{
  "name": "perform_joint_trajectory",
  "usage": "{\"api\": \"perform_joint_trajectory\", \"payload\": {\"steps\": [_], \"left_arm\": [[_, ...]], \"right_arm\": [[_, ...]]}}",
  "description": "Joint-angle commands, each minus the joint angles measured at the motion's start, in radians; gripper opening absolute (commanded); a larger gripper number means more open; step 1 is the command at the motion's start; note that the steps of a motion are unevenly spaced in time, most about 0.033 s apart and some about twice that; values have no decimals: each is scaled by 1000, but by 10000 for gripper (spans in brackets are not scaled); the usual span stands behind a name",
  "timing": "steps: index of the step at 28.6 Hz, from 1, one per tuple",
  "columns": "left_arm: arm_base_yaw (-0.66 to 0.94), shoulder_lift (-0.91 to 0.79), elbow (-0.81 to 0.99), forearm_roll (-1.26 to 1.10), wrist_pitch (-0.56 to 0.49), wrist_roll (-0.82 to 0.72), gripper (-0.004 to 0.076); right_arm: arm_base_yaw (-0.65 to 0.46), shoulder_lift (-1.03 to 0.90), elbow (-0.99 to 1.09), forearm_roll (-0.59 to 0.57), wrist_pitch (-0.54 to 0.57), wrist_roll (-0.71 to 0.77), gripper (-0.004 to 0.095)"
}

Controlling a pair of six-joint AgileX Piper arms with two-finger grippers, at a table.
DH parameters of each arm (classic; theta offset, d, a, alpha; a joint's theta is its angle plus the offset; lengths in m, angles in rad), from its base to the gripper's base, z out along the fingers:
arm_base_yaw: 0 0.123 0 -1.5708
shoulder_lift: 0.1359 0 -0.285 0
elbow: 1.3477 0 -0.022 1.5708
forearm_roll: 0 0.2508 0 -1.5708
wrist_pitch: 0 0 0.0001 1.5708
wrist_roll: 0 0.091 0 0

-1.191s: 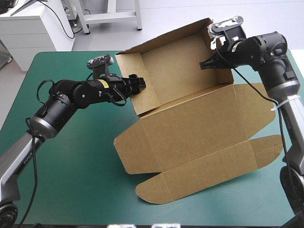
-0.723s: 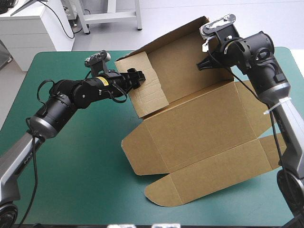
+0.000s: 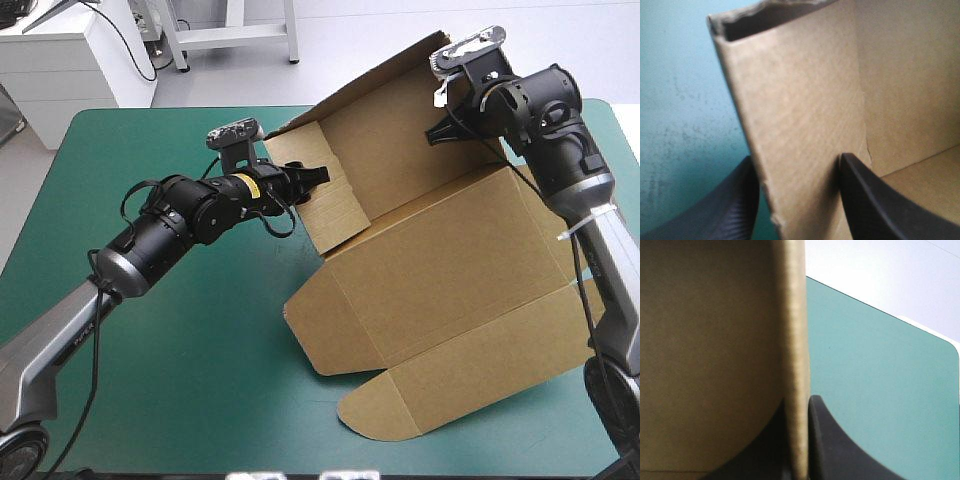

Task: Fold the box

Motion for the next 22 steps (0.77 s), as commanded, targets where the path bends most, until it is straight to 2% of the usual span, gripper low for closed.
{"api": "perform_joint_trajectory", "payload": {"steps": [1,3,5,13,17,22], "left_arm": [[-16,-11,-33,-25,-73,-19,404],[-16,1,-33,-27,-55,-48,483],[-16,6,-33,-28,-40,-79,529],[-16,8,-33,-22,-70,-104,529],[-16,8,-33,-20,-84,-104,473],[-16,-6,-33,-6,-121,-104,330]], "right_arm": [[7,-44,-36,26,-76,13,-6],[7,-44,-36,26,-76,13,-6],[7,-44,-36,26,-76,13,-6],[7,-43,-36,26,-78,20,-6],[7,-43,-36,26,-76,20,-6],[7,-43,-36,26,-72,20,-6]]}}
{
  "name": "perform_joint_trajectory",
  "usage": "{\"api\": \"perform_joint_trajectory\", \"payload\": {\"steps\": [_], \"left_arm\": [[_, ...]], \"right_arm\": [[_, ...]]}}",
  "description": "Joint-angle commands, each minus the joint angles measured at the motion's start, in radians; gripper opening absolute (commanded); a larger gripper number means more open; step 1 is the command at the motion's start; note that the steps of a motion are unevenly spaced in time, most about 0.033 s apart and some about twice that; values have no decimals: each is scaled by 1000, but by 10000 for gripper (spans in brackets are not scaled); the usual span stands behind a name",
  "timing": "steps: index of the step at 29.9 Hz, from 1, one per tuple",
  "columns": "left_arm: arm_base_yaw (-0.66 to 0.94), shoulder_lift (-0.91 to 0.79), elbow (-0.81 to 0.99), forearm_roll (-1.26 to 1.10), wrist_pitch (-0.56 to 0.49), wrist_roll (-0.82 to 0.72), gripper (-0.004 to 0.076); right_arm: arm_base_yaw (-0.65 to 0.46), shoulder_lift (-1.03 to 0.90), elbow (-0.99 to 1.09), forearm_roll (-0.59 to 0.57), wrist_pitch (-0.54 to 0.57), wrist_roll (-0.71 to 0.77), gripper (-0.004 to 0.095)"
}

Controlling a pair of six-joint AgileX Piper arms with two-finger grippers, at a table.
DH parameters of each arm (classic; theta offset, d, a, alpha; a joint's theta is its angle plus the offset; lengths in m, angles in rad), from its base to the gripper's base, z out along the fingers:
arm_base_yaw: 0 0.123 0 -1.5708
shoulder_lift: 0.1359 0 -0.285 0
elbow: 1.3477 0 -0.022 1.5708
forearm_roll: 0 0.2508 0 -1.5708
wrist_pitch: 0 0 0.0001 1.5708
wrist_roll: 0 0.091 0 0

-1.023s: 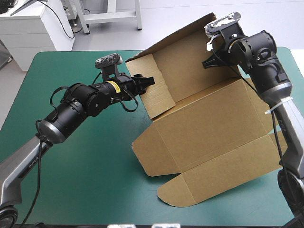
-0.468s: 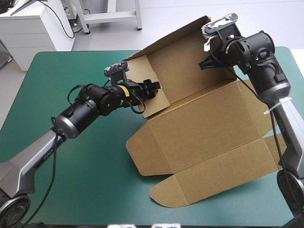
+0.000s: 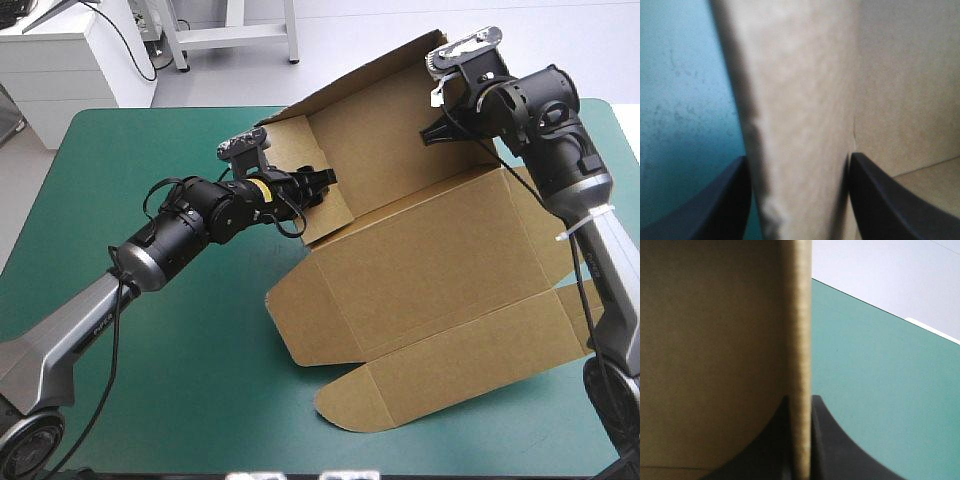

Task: Fold the box

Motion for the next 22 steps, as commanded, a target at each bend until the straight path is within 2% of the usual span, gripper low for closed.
{"api": "perform_joint_trajectory", "payload": {"steps": [1,3,5,6,13,17,22], "left_arm": [[-6,-62,-33,3,-127,-6,300],[-6,-75,-33,36,-135,-11,200],[-6,-80,-33,63,-125,-12,40],[-6,-80,-33,75,-117,-12,-4],[-6,-79,-42,164,-71,-6,-8],[-4,-38,-124,252,91,30,-8],[-4,68,-284,245,283,136,-8]], "right_arm": [[0,-43,-36,10,-67,13,-6],[0,-43,-36,10,-66,14,-6],[0,-43,-36,10,-66,17,-6],[0,-43,-36,10,-66,17,-6],[-23,-35,-36,18,4,80,-6],[-67,-6,-36,87,82,63,-6],[-84,59,-36,149,177,51,-16]]}}
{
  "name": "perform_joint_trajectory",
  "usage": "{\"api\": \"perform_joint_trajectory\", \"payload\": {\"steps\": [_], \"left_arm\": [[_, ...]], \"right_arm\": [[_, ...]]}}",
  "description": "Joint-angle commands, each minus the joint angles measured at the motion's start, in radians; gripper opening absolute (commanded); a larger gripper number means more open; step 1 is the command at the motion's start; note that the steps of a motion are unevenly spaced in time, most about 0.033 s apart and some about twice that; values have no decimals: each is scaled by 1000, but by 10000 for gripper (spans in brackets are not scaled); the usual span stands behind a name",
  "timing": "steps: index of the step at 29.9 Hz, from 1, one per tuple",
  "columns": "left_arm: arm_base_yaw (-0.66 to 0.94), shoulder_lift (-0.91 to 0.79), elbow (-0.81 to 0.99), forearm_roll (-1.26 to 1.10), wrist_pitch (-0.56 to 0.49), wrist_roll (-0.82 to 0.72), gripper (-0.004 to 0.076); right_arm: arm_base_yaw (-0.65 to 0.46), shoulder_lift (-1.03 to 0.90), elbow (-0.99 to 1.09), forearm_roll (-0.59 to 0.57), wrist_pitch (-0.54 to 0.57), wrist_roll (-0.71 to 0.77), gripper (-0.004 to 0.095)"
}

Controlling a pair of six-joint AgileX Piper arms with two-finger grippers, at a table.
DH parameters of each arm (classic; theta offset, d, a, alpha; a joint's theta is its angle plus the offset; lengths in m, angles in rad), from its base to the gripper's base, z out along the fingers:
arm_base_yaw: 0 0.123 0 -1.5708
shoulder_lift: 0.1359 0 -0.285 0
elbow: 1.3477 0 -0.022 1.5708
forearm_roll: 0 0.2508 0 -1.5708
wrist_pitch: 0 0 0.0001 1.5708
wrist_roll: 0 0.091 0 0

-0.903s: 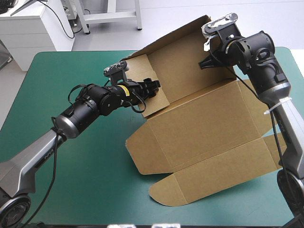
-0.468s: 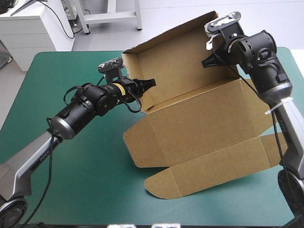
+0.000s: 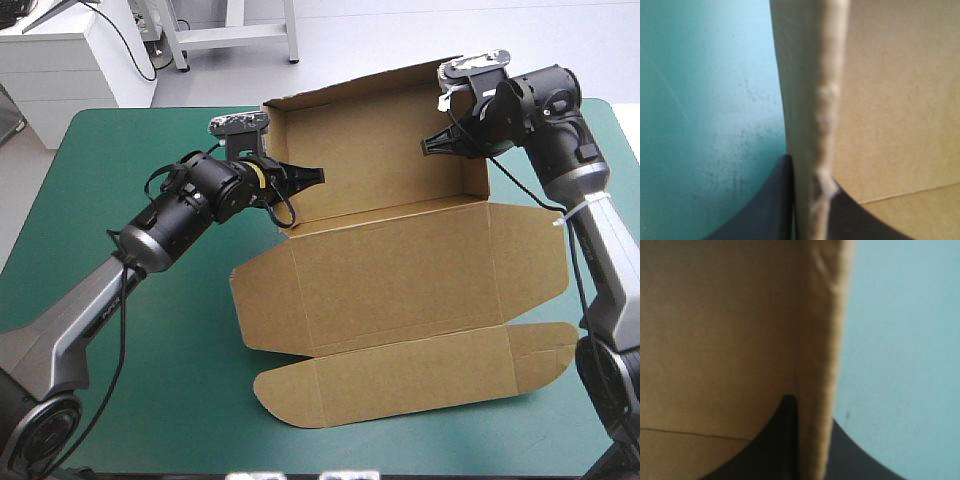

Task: Fold the box

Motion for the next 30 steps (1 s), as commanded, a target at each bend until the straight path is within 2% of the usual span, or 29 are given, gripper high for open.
{"api": "perform_joint_trajectory", "payload": {"steps": [1,6,11,22,30], "left_arm": [[-8,31,-135,7,44,82,-8],[-8,148,-244,11,190,132,-8],[-8,243,-306,14,306,192,-8],[52,361,-321,-45,462,209,-8],[64,366,-321,-71,469,294,-8]], "right_arm": [[-14,3,-28,5,24,-21,-21],[-26,59,-17,109,24,-21,-21],[-33,75,103,134,24,-21,-21],[-33,89,292,158,-53,-21,-21],[-33,126,292,173,-42,-25,-21]]}}
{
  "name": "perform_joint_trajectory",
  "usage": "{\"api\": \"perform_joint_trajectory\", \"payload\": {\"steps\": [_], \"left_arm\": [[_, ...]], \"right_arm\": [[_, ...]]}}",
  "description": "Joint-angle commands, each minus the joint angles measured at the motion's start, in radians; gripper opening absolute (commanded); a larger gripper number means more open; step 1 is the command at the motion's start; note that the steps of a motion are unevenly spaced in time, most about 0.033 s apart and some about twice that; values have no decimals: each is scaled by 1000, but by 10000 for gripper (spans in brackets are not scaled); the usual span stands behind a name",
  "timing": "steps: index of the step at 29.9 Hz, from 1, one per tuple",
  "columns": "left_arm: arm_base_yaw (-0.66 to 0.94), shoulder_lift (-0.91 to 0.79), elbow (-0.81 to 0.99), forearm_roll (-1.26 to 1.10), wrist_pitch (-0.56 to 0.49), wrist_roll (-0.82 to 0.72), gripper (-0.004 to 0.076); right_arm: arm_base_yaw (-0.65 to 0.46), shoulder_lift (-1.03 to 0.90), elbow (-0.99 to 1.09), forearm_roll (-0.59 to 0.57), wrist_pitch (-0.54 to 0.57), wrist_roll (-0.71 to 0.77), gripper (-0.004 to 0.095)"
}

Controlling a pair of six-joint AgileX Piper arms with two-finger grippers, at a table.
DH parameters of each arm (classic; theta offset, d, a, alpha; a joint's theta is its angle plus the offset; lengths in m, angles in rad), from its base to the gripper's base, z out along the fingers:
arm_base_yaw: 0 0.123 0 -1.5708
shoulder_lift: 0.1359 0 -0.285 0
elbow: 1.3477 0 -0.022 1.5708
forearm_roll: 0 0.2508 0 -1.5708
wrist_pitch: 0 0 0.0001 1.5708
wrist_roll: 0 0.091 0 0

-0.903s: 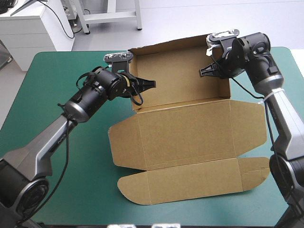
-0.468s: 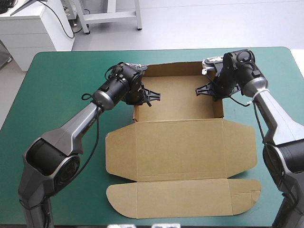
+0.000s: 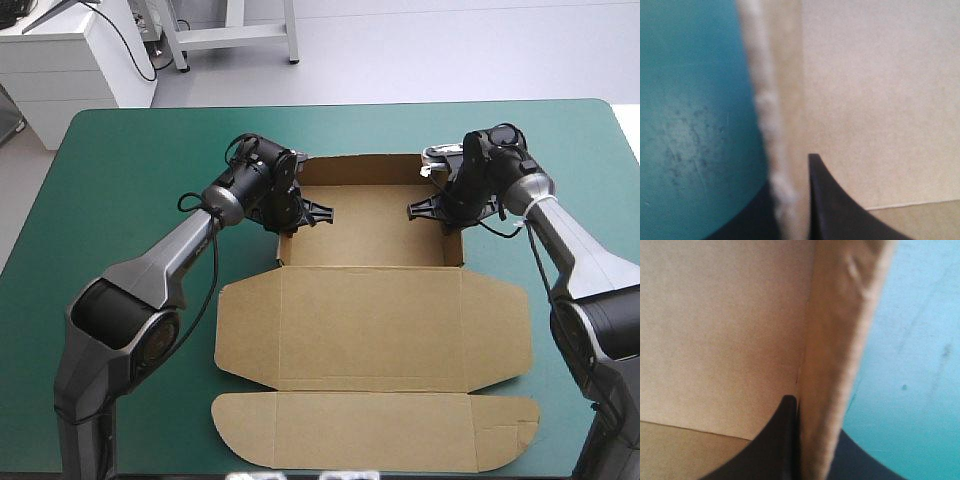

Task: Fold the box

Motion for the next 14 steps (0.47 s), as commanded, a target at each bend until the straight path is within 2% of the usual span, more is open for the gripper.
{"api": "perform_joint_trajectory", "payload": {"steps": [1,5,7,10,13,14], "left_arm": [[4,-50,-26,49,56,43,-8],[4,-50,-26,69,56,43,-8],[4,-50,-26,71,56,64,-1],[4,-50,-26,37,58,180,53],[4,-50,-26,4,58,224,170],[4,-50,-26,4,58,224,239]], "right_arm": [[2,-24,-17,13,15,-51,-21],[2,-11,-17,20,12,-51,3],[2,-6,-17,24,12,-51,50],[2,-4,-17,44,12,-48,193],[2,-4,-19,48,12,-37,376],[2,-4,-21,48,12,-27,439]]}}
